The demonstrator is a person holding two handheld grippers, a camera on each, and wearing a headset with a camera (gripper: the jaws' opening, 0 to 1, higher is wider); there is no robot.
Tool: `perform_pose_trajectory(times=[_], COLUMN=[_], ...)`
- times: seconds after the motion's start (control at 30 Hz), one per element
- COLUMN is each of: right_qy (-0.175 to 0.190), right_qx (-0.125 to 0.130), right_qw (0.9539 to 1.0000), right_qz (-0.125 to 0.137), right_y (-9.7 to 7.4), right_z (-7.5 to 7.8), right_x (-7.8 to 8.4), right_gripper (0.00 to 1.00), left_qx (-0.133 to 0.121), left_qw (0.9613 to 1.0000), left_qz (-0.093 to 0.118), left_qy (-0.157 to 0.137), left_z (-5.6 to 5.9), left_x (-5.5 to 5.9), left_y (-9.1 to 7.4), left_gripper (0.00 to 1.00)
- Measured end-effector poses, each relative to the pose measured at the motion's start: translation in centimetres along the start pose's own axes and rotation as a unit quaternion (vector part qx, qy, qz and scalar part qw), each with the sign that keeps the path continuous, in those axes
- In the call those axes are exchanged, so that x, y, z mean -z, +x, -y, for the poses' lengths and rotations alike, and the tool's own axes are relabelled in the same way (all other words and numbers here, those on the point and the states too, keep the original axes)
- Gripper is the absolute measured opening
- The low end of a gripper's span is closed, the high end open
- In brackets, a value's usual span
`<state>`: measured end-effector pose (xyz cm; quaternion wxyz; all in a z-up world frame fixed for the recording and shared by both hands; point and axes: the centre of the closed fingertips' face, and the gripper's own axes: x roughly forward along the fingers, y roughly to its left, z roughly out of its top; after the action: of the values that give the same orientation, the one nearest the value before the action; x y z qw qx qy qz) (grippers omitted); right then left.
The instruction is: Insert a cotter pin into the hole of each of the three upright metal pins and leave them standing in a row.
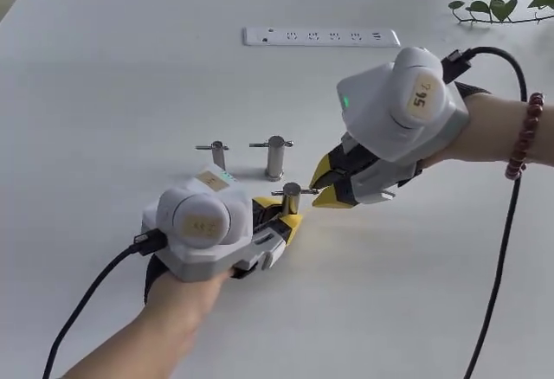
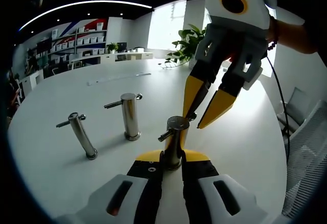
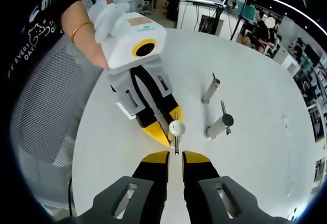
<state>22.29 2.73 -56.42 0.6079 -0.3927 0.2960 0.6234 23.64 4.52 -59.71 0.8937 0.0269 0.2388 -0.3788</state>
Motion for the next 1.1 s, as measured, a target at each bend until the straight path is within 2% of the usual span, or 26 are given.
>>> perform_pose_trajectory(times=[0.2,1.1], right_qy=[0.001,-0.008], right_qx=[0.002,0.000], right_qw=[1.0000,1.0000], right_qz=[-0.001,-0.001], right_y=[-0.07,0.56], right_z=[0.04,0.09], right_x=[0.18,-0.74], right_gripper=[0.00,0.00], left_qx=[0.001,0.001], left_qw=[1.0000,1.0000], left_qz=[-0.001,-0.005], left_qy=[-0.001,-0.003], left_z=[0.01,0.01], left_x=[0.05,0.13], left_y=[0.01,0.08], left_gripper=[0.12,0.12])
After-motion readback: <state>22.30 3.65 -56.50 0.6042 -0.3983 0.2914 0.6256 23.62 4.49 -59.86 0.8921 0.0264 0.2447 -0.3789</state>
